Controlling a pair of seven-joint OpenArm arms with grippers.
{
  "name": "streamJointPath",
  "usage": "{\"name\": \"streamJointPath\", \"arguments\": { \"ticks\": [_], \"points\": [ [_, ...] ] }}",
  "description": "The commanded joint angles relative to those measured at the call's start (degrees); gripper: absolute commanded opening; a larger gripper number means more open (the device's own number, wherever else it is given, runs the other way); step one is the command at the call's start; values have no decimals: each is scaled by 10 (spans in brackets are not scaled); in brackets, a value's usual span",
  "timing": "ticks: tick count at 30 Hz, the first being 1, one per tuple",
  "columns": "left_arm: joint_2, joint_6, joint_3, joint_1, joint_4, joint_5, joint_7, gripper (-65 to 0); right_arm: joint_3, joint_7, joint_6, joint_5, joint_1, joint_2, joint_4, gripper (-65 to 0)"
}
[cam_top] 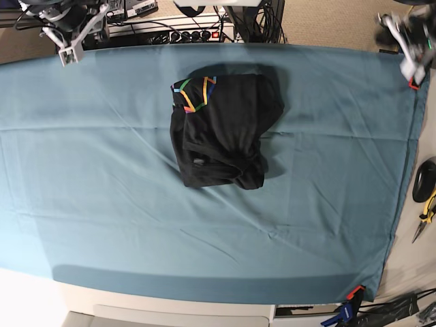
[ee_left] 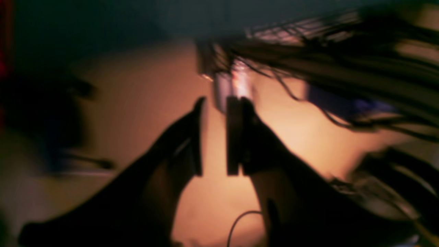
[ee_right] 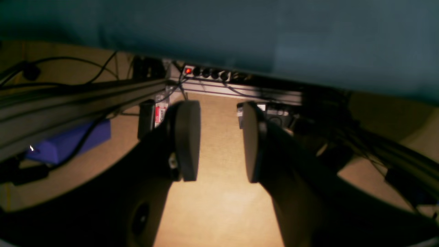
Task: Fold the T-shirt properly
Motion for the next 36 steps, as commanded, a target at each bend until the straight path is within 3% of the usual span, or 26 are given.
{"name": "streamJointPath", "arguments": {
  "ticks": [1,5,11,18,22,24,29,33,36],
  "points": [
    [7,-10,-2,26,7,-24,-1,-571,4,11,2,2,-10,5,-5,-437],
    [37,-26,17,77,-10,-39,-1,-571,2,31,2,3,-11,10,-87,-437],
    [60,-26,90,95,-64,-19,-20,-571,-26,69,2,2,7,55,-283,-437],
    [95,-26,252,53,-195,169,-199,-571,-74,151,2,-16,116,75,-567,-437],
    [121,-23,331,-25,-296,299,-301,-571,-134,271,-5,-136,217,75,-759,-437],
    [137,5,362,-75,-350,365,-359,-571,-172,326,-21,-174,269,75,-857,-437],
    [176,128,420,-191,-484,492,-432,-571,-261,464,-61,-181,369,68,-1038,-437],
    [189,203,454,-261,-589,554,-489,-571,-290,514,-124,-219,412,47,-1081,-437],
    [198,236,464,-306,-665,571,-506,-571,-290,525,-177,-251,428,32,-1082,-437]
  ]
}}
